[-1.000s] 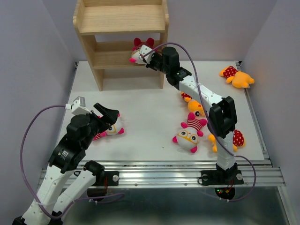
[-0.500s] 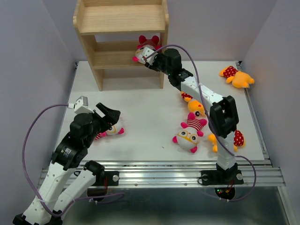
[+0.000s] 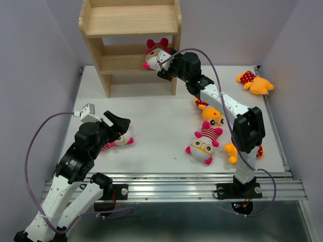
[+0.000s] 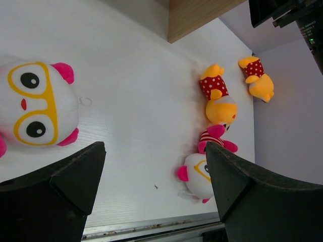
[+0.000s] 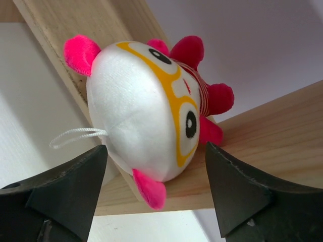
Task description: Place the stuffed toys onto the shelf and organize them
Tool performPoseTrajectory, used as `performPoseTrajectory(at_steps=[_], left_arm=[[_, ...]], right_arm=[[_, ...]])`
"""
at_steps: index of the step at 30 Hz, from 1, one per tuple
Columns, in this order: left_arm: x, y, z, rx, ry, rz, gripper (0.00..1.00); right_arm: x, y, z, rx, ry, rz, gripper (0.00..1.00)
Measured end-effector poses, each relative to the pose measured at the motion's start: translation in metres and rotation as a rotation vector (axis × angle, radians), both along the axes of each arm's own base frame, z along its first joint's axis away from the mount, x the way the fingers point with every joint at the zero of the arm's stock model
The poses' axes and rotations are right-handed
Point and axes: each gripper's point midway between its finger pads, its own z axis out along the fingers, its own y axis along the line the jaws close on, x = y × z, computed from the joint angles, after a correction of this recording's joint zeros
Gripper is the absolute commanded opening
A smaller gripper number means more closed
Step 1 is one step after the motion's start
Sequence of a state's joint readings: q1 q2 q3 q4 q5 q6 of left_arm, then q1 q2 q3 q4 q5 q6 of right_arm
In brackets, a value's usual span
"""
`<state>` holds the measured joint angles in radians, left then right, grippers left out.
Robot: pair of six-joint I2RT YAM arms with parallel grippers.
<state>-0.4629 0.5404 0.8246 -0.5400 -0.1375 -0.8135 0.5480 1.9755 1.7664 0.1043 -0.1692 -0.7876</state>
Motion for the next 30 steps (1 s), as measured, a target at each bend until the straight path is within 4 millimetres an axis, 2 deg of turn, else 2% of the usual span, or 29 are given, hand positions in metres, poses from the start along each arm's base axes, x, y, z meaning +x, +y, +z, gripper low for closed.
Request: performPoseTrajectory(at_steps=[8,11,13,16,20,23,26,30], left_arm=[[0.000,-0.002,0.000,-0.005,0.004,-0.004,0.91],[0.002,-0.001,-0.006,0.000,0.029,0.006,0.91],[0.004,0.000,-0.012,0.008,0.056,0.022,0.90],[0.006,0.002,-0.026,0.029,0.114,0.048,0.89],[0.012,0.008,-0.048,0.060,0.206,0.111,0.86],[0.017,0.013,-0.060,0.080,0.258,0.155,0.86],[0.027,0.027,-0.081,0.108,0.332,0.224,0.86],[0.037,0.048,-0.116,0.147,0.458,0.310,0.86]], right_arm=[[-0.032,-0.006,0.030,0.024,-0.015,0.065,0.96],[-0.051,-0.006,0.037,0.009,0.004,0.121,1.00],[-0.066,-0.007,0.038,-0.010,0.033,0.170,1.00],[-0.106,-0.008,0.037,-0.082,0.082,0.309,1.00],[-0.167,-0.012,0.022,-0.149,0.188,0.508,1.00],[-0.218,-0.021,-0.002,-0.181,0.320,0.645,1.00],[-0.251,-0.032,-0.034,-0.195,0.446,0.698,1.00],[-0.281,-0.047,-0.076,-0.206,0.606,0.704,1.00]])
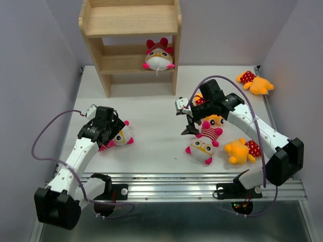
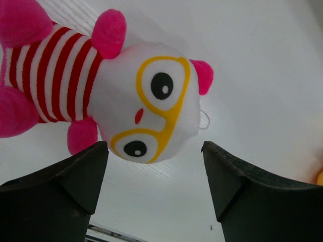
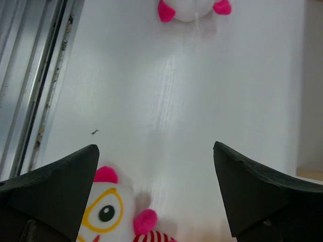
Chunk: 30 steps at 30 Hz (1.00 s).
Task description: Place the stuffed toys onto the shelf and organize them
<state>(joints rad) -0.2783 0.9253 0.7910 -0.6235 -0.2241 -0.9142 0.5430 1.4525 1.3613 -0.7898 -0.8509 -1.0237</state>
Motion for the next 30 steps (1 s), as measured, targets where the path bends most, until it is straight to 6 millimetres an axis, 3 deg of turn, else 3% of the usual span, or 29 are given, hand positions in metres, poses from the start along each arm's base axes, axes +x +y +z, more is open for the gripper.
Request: performPoseTrajectory(at_steps=[5,7,10,11,13,14,21,24,30], left_arm=[[0.007,0.010,-0.035,0.026,0.136,0.026,0.79],[0.009,0.009,-0.049,0.036,0.188,0.016,0.71],[0.010,0.005,-0.073,0.042,0.271,-0.014,0.47],[0.011,0.003,-0.079,0.040,0.284,-0.026,0.29],[0.012,0.001,-0.087,0.032,0.296,-0.045,0.13],[0.012,0.000,-0.089,0.027,0.294,-0.049,0.00],[0.025,-0.015,-0.089,-0.033,0.223,-0.169,0.00],[0.026,-0.041,-0.084,-0.128,0.145,-0.319,0.00],[-0.004,-0.107,-0.066,-0.304,0.085,-0.659,0.00]], right_arm=[[-0.019,-0.011,-0.023,-0.035,0.091,-0.018,1.00],[-0.024,-0.013,-0.025,-0.038,0.109,-0.028,1.00],[-0.026,-0.014,-0.025,-0.036,0.120,-0.037,1.00],[-0.026,-0.014,-0.024,-0.035,0.121,-0.040,1.00],[-0.027,-0.014,-0.024,-0.034,0.125,-0.043,1.00],[-0.027,-0.015,-0.025,-0.036,0.128,-0.045,1.00],[-0.038,-0.017,-0.029,-0.034,0.106,0.035,1.00],[-0.057,-0.020,-0.031,-0.020,0.083,0.160,1.00],[-0.069,-0.014,-0.040,-0.013,0.026,0.309,1.00]])
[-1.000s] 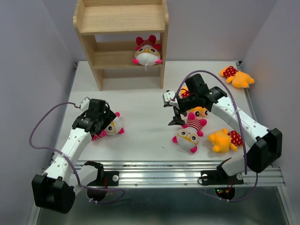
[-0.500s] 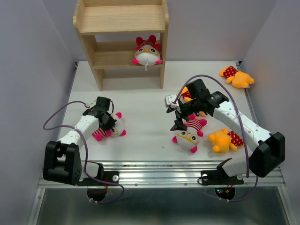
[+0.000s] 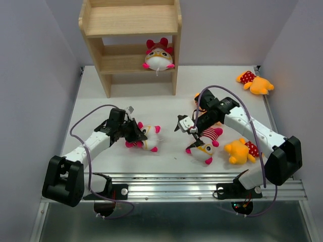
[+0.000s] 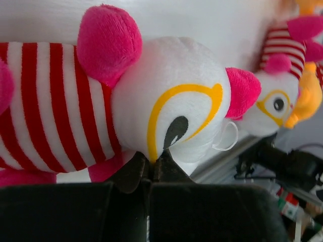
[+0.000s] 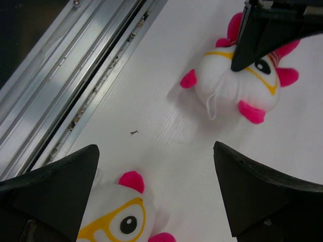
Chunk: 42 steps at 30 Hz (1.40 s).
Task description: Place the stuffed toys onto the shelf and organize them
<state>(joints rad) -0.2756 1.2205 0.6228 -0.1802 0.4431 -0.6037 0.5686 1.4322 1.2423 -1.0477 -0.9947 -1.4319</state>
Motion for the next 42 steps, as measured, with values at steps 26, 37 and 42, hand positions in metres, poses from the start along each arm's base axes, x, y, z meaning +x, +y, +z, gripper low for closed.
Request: performPoseTrajectory(at_steps=[26,37,42], left_arm=[[-0.076,-0.102,0.060,-0.318,-0.003,-0.554,0.00],[-0.078,-0.106,0.065,-0.313,-0.035,-0.601,0.05],[-0.071,-0.106,0.069,-0.281,-0.057,-0.591,0.24]], right_arm=[[-0.025,0.036,-0.048,-0.108,-0.451,0.377,0.77],[-0.011,0.044,-0.049,-0.075,-0.556,0.347,0.15],[-0.006,0.047,-0.043,-0.064,-0.575,0.319,0.01]])
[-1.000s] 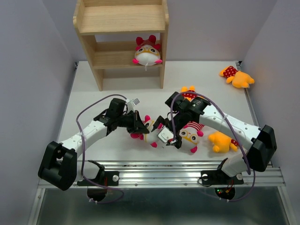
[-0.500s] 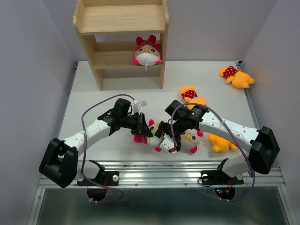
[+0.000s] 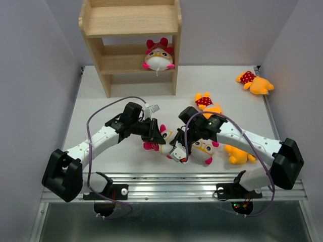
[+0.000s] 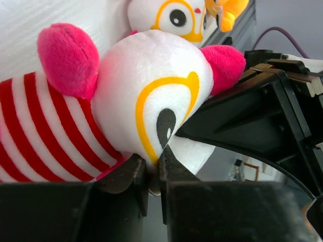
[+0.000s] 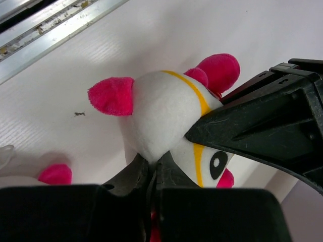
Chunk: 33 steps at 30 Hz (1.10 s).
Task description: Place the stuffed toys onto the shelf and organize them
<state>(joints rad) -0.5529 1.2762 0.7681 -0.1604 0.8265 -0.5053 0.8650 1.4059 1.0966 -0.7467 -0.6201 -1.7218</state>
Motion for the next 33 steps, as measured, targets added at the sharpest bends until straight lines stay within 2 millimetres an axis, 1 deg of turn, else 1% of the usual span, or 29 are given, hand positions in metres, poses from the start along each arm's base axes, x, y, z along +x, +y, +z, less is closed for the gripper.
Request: performPoseTrajectory(at_steps=[1,2,3,4,5,6,7,8,9,10,11,12,13,14,15,16,18,20,22,23,24,25,26,28,30,32,33], left_arm=[[0.003,0.000,0.001,0.014,-0.011,0.007,0.38],[0.007,0.001,0.005,0.030,-0.030,0.019,0.44],[0.011,0.001,0.008,0.045,-0.056,0.028,0.47],[0.015,0.002,0.010,0.059,-0.067,0.045,0.53],[0.021,0.004,0.016,0.077,-0.101,0.070,0.56],[0.028,0.007,0.024,0.087,-0.142,0.095,0.59],[0.033,0.010,0.033,0.100,-0.188,0.124,0.69],[0.037,0.013,0.039,0.111,-0.216,0.149,0.73],[0.044,0.018,0.052,0.115,-0.272,0.186,0.77],[0.050,0.022,0.066,0.115,-0.330,0.223,0.84],[0.054,0.026,0.075,0.119,-0.368,0.256,0.87],[0.059,0.034,0.090,0.119,-0.426,0.305,0.89],[0.062,0.038,0.098,0.120,-0.457,0.333,0.95],[0.065,0.048,0.110,0.125,-0.506,0.391,0.96],[0.066,0.056,0.116,0.131,-0.532,0.433,0.96],[0.066,0.063,0.121,0.140,-0.553,0.466,0.99],[0.067,0.081,0.134,0.150,-0.594,0.559,0.99],[0.066,0.097,0.140,0.156,-0.619,0.645,0.99],[0.063,0.112,0.139,0.166,-0.621,0.719,0.99],[0.060,0.122,0.136,0.181,-0.615,0.763,0.99],[0.058,0.130,0.132,0.195,-0.604,0.803,0.99],[0.057,0.135,0.130,0.200,-0.597,0.829,0.99],[0.053,0.145,0.127,0.213,-0.585,0.874,0.99],[0.049,0.156,0.122,0.224,-0.565,0.932,0.99],[0.045,0.165,0.123,0.217,-0.558,0.975,0.99],[0.041,0.171,0.122,0.209,-0.552,1.008,0.99],[0.038,0.175,0.123,0.198,-0.553,1.027,0.99]], right_arm=[[0.001,0.000,0.002,0.004,-0.006,-0.007,0.01],[0.003,0.001,0.004,0.010,-0.012,-0.012,0.01],[0.004,0.001,0.006,0.017,-0.018,-0.023,0.01],[0.006,0.001,0.007,0.018,-0.017,-0.037,0.01],[0.007,0.000,0.008,0.017,-0.010,-0.052,0.01],[0.008,0.000,0.009,0.019,-0.010,-0.062,0.01],[0.009,0.001,0.010,0.024,-0.004,-0.077,0.01],[0.010,0.002,0.011,0.027,0.002,-0.091,0.01],[0.011,0.002,0.011,0.029,0.013,-0.107,0.00],[0.011,0.002,0.011,0.029,0.028,-0.126,0.01],[0.010,0.002,0.010,0.024,0.046,-0.146,0.01],[0.010,0.001,0.010,0.021,0.064,-0.166,0.01],[0.011,0.002,0.011,0.024,0.080,-0.193,0.01],[0.013,0.003,0.012,0.029,0.093,-0.218,0.01],[0.015,0.004,0.014,0.038,0.108,-0.249,0.01],[0.017,0.006,0.016,0.046,0.122,-0.278,0.01],[0.026,0.012,0.024,0.072,0.175,-0.386,0.01],[0.036,0.020,0.034,0.104,0.206,-0.461,0.00],[0.052,0.031,0.053,0.170,0.227,-0.552,0.00],[0.058,0.035,0.061,0.194,0.237,-0.590,0.01],[0.068,0.042,0.076,0.237,0.239,-0.628,0.01],[0.073,0.045,0.084,0.265,0.242,-0.653,0.01],[0.082,0.051,0.099,0.303,0.240,-0.685,0.01],[0.097,0.061,0.121,0.375,0.232,-0.727,0.01],[0.111,0.069,0.140,0.431,0.217,-0.757,0.01],[0.120,0.074,0.152,0.470,0.203,-0.776,0.01],[0.130,0.080,0.162,0.501,0.188,-0.787,0.01]])
